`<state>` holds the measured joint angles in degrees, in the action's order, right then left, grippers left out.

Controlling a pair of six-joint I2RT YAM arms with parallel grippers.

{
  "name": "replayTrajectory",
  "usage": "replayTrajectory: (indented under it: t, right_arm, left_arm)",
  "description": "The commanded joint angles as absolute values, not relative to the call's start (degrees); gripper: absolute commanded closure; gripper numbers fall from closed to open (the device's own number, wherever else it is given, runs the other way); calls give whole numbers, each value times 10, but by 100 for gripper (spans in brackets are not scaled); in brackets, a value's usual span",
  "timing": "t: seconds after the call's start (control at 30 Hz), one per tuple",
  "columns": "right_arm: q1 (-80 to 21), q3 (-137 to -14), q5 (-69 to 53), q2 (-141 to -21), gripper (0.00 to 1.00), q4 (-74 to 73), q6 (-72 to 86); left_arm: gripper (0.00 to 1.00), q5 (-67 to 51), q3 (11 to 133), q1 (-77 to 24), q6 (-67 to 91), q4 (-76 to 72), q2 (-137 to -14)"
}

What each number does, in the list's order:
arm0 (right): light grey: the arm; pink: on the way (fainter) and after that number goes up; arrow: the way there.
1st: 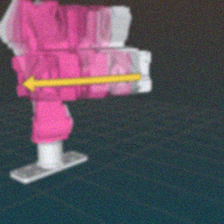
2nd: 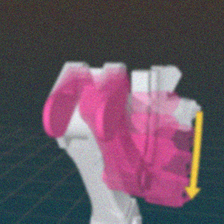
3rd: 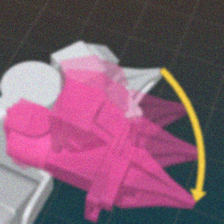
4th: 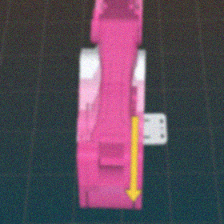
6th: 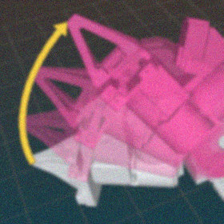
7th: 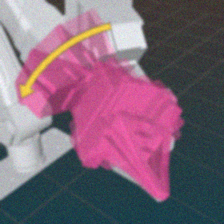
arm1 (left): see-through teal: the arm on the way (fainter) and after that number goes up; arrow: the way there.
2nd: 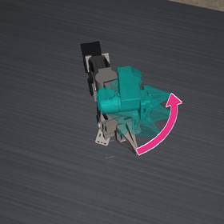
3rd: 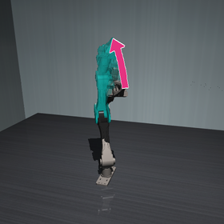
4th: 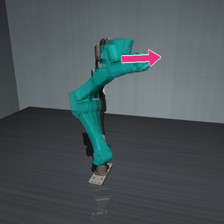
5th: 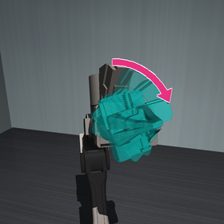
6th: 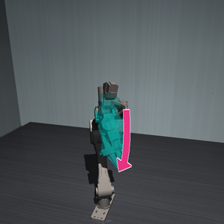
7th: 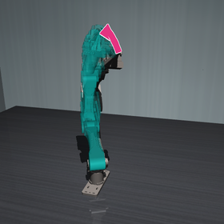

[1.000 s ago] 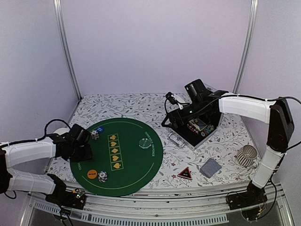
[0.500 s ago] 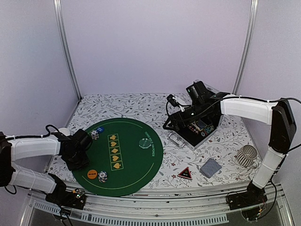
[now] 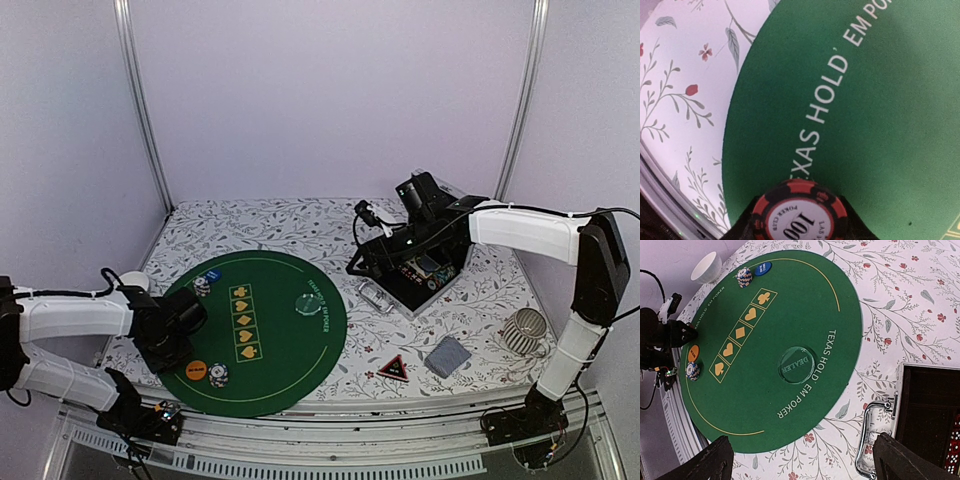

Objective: Distribute texas hold em gaming equipment
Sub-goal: Place the poker chips pile at the big blind area.

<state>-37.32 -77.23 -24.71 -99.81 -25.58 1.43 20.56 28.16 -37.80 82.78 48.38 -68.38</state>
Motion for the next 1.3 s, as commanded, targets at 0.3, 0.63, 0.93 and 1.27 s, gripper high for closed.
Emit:
replayTrajectory:
  t: [0.3,0.63,0.93,1.27]
  right_arm:
    - [-371,-791,-260,-993,1,-262,15]
    - [-371,-806,-247,-993,1,-274,6]
    - [-371,-811,-237,-991,1,-281,6]
    - [-371,-816,-231,-991,1,-287,-17]
  left_arm:
    - [76,181,291,-404,863,521,-721]
    - [68,173,300,-430,900,524,-747]
    - [61,169,304,-449,933,528,-755]
    - [45,168,296,-451,955,529,-741]
